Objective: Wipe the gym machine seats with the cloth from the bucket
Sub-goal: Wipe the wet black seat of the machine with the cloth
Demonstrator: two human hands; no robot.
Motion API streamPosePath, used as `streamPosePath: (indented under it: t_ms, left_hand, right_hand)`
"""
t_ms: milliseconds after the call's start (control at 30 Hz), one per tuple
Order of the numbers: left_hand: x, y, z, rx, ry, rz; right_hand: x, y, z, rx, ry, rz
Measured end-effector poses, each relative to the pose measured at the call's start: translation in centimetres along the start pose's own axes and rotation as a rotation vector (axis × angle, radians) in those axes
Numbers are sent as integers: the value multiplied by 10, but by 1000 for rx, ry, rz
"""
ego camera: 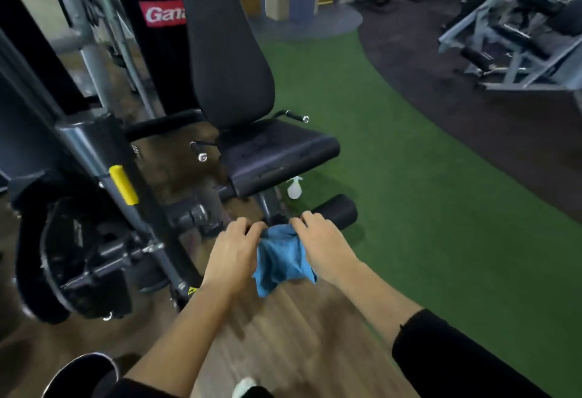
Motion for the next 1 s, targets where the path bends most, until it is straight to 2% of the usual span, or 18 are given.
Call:
streamPosePath:
  t_ms: [300,567,733,1000]
  left_hand:
    - [-111,-140,-44,70,-22,29]
    - [-219,-248,-116,242,-51,-97]
    - [-272,-294,-161,355,-105,-184]
    - [-316,-345,-229,547,-262,-71]
  right_hand:
    - [-74,-136,113,9,-34,-13]
    - [-161,-271,193,48,-75,-147]
    - [-210,-345,221,141,-89,-220]
    - [-279,-439,232,347,-151,-228]
Point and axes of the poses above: each hand's wrist, its own y-axis away from the middle knuckle, its own x-axis out of the back of the hand, z = x × y, the point moved 9 cm from there along -y, towards the middle knuckle, and after that the axes turned 12 degrees about z, right-handed, at the moved point
